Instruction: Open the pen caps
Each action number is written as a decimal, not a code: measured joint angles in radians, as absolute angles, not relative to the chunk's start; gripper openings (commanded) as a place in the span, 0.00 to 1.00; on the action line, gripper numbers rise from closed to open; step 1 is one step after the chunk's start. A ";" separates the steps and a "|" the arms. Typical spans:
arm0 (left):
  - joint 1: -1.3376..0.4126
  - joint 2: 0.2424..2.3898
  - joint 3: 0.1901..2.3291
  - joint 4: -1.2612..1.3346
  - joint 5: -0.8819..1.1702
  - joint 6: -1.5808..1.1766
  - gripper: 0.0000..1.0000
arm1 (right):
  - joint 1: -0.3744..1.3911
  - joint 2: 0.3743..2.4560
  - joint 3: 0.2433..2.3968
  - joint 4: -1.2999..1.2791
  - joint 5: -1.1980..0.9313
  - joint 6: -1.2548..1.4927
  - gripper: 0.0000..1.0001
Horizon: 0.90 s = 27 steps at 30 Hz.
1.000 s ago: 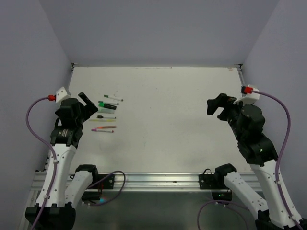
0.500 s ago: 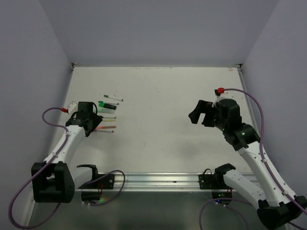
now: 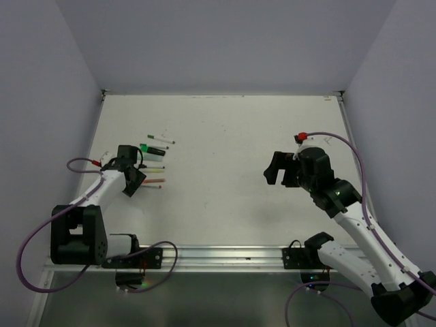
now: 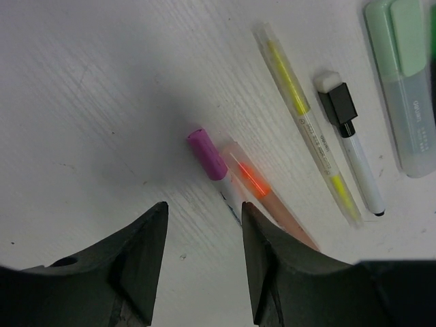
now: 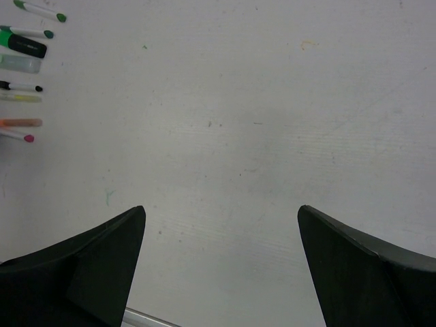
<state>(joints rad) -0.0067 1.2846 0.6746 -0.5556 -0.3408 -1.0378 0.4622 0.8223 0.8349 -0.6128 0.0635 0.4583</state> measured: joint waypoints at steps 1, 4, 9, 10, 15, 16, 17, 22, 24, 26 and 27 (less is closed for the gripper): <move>-0.007 1.295 0.675 -0.554 -0.342 -1.039 0.50 | 0.466 0.822 0.833 -0.612 0.069 0.457 0.99; -0.007 1.330 0.675 -0.550 -0.343 -1.040 0.50 | 0.474 0.822 0.831 -0.612 0.084 0.453 0.98; -0.007 1.360 0.675 -0.529 -0.346 -1.052 0.50 | 0.480 0.823 0.829 -0.606 0.096 0.451 0.98; -0.007 1.362 0.675 -0.524 -0.346 -1.055 0.50 | 0.481 0.823 0.829 -0.605 0.096 0.450 0.98; -0.007 1.385 0.677 -0.495 -0.347 -1.057 0.50 | 0.484 0.823 0.825 -0.604 0.099 0.444 0.99; -0.007 1.392 0.677 -0.495 -0.347 -1.057 0.50 | 0.484 0.823 0.825 -0.604 0.099 0.444 0.98; -0.007 1.399 0.677 -0.495 -0.349 -1.057 0.49 | 0.484 0.823 0.825 -0.603 0.101 0.444 0.98; -0.001 1.401 0.678 -0.488 -0.353 -1.056 0.46 | 0.484 0.823 0.824 -0.599 0.110 0.442 0.98; 0.010 1.403 0.678 -0.487 -0.354 -1.056 0.43 | 0.484 0.823 0.823 -0.597 0.112 0.441 0.98; 0.015 1.404 0.678 -0.487 -0.355 -1.056 0.40 | 0.484 0.823 0.822 -0.597 0.113 0.441 0.99; 0.016 1.404 0.678 -0.487 -0.355 -1.056 0.39 | 0.484 0.823 0.822 -0.597 0.112 0.440 0.99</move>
<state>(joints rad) 0.0158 1.4044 0.6781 -0.4866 -0.3550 -1.0565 0.4843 0.8234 0.8219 -0.5968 0.1123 0.4404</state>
